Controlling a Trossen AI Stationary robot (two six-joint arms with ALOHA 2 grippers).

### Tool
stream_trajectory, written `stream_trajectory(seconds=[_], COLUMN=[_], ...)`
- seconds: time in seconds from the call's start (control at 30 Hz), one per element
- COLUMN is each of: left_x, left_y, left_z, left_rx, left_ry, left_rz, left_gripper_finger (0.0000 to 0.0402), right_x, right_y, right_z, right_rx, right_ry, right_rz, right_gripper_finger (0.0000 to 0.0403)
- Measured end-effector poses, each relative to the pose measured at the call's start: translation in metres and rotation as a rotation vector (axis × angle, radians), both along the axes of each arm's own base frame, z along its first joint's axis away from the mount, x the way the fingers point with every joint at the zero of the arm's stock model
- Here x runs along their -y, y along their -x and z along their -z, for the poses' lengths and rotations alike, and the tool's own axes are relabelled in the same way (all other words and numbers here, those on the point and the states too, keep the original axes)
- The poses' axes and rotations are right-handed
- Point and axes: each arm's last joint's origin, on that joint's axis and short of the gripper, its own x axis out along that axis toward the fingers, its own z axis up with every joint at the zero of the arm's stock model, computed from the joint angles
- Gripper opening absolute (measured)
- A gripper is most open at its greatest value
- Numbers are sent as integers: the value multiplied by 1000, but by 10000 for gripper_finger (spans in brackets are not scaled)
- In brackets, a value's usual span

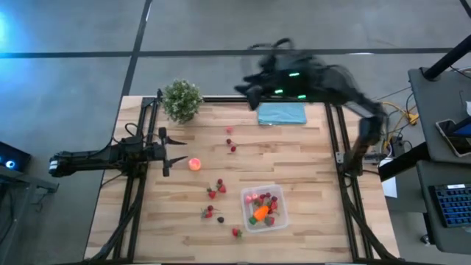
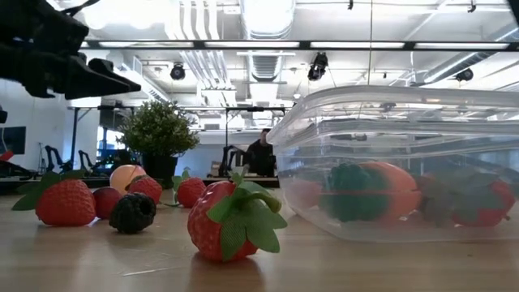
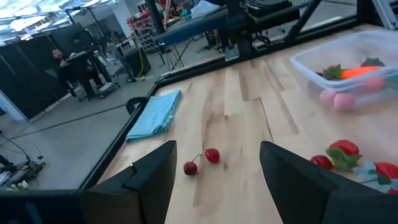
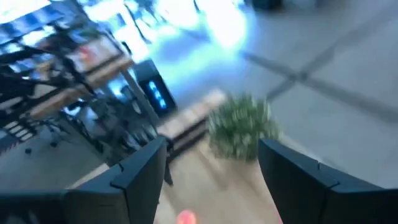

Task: Pick and placing Produce into tupperware
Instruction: Put the pink peach into the transparent container

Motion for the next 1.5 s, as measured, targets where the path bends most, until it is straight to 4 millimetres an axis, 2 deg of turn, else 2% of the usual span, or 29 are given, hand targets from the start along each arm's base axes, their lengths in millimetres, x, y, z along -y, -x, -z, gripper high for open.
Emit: stream_trajectory(seconds=[0.1,0.17,0.2,0.27,0.33,0.43,0.5,0.57,0.63,0.7,0.77,0.83,0.87,0.9,0.97,1.03,1.1,1.2,1.27,1.33,1.5], left_x=[0,0,0,1,1,1,0,0,0,-1,-1,-2,-2,-2,-2,-2,-2,-2,-2,-3,-3], left_y=[0,0,0,0,-1,-1,-2,-2,-2,-3,-5,-7,-8,-9,-11,-13,-14,-16,-16,-16,-18], left_z=[0,-1,-1,-1,-3,-3,-3,-3,-2,-1,0,1,1,0,-2,-4,-8,-14,-18,-19,-15], left_rx=[-18,-2,5,30,69,113,140,148,152,143,142,142,148,156,188,212,243,306,347,360,331], left_ry=[-89,-74,-32,95,241,487,614,695,720,732,757,795,818,838,876,880,880,881,880,879,907], left_rz=[17,23,20,1,-25,-69,-91,-115,-138,-162,-177,-191,-195,-199,-196,-186,-171,-141,-121,-122,-148], left_gripper_finger=[217,217,217,217,217,217,217,217,217,217,217,217,217,217,217,217,217,217,217,217,217], right_x=[-41,-68,-81,-104,-131,-170,-181,-176,-165,-152,-136,-114,-101,-88,-69,-56,-46,-45,-49,-54,-57], right_y=[32,47,52,61,62,49,38,32,24,12,0,-2,5,15,43,76,115,177,208,224,242], right_z=[-24,-23,-17,2,26,62,84,99,110,120,128,136,139,144,153,164,169,157,160,176,212], right_rx=[26,-9,-45,-108,-120,-88,-86,-50,-10,91,296,487,553,567,538,467,454,576,607,565,522], right_ry=[139,84,9,-119,-122,-165,-192,-238,-304,-351,-329,-266,-246,-257,-322,-345,-297,-127,-93,-90,-22], right_rz=[-163,-176,-126,111,284,306,275,264,170,-36,-314,-561,-657,-724,-744,-699,-622,-485,-412,-410,-339], right_gripper_finger=[246,246,246,243,242,244,246,248,249,248,246,244,244,244,246,247,249,248,246,244,248])
